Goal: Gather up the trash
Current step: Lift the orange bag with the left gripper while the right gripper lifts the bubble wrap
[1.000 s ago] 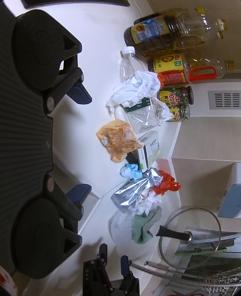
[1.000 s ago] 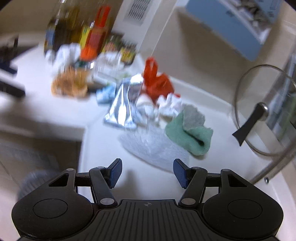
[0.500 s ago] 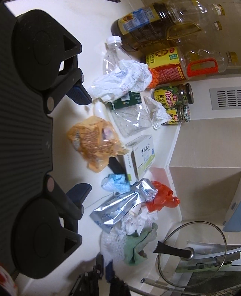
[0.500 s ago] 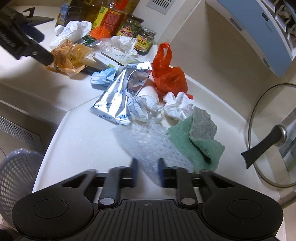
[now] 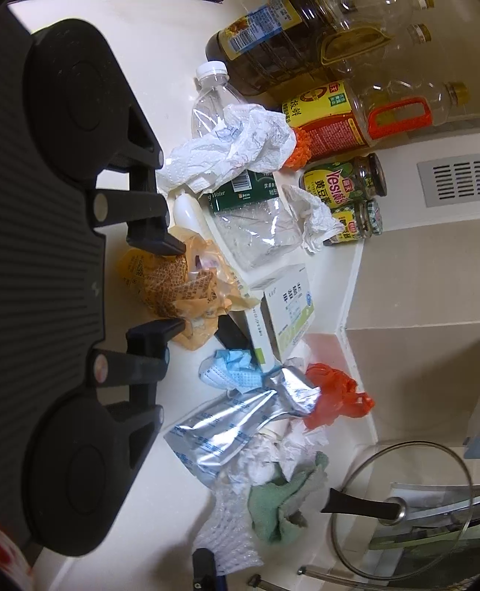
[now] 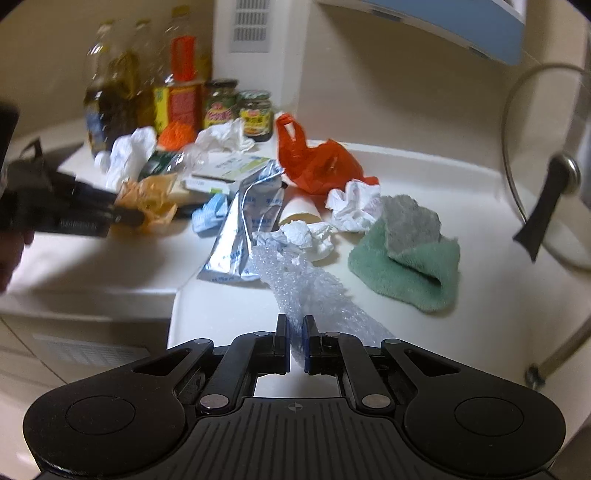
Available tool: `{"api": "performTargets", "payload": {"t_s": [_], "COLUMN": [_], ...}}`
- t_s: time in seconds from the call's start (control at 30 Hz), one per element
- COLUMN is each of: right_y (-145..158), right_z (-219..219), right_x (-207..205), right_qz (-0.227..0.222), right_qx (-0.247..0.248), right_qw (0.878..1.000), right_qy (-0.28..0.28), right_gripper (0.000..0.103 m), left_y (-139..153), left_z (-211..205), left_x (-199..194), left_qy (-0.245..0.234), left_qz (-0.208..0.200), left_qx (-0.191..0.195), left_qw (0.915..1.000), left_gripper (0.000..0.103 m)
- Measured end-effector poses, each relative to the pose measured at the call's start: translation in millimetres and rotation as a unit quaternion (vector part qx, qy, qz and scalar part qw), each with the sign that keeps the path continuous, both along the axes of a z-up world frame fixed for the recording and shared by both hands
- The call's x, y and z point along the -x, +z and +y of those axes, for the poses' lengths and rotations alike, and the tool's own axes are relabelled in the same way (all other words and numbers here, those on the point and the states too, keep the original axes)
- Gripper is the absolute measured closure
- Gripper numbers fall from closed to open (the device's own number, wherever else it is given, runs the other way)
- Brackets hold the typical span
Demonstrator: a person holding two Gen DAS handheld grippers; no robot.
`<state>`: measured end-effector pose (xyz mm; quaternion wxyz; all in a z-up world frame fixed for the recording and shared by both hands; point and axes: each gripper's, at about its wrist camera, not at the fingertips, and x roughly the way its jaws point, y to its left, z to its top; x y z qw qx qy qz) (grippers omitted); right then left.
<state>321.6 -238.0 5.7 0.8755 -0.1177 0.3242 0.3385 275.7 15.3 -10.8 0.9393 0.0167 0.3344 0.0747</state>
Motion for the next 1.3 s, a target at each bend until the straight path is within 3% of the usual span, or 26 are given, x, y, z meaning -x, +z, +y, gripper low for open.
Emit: {"api": "performTargets", "payload": {"t_s": [0.27,0.53,0.77,0.97,1.3], "right_y": [25,39,49,36,-20], "right_z": [-15,-15,-4,20,46], "right_x": [16,36,63,103,143], "right_qz": [-0.025,-0.052,-0.018,0.016,0.071], "right_qx": [-0.036,-0.039,-0.07,-0.068,-0.017], "right_qw": [0.998,0.996,0.997,0.997,0.995], "right_qy": [-0.039,-0.06,-0.027,0.025,0.069], "right_gripper": [0.097,0.097,0.097,0.097,0.097], "left_y": [24,33,41,34,3], "left_z": [5,4,-5,-13,-17], "left_x": [31,59,90,127,174], "left_qy": [0.003,-0.009,-0.038,-0.065,-0.069], "left_qz": [-0.033,-0.045,-0.044,-0.019,0.037], "left_qx": [0.03,0.05,0.079,0.095,0.116], "left_qw": [0.999,0.9977,0.9952,0.9932,0.9902], "left_gripper": [0.073,0.073,0.073,0.073,0.073]}}
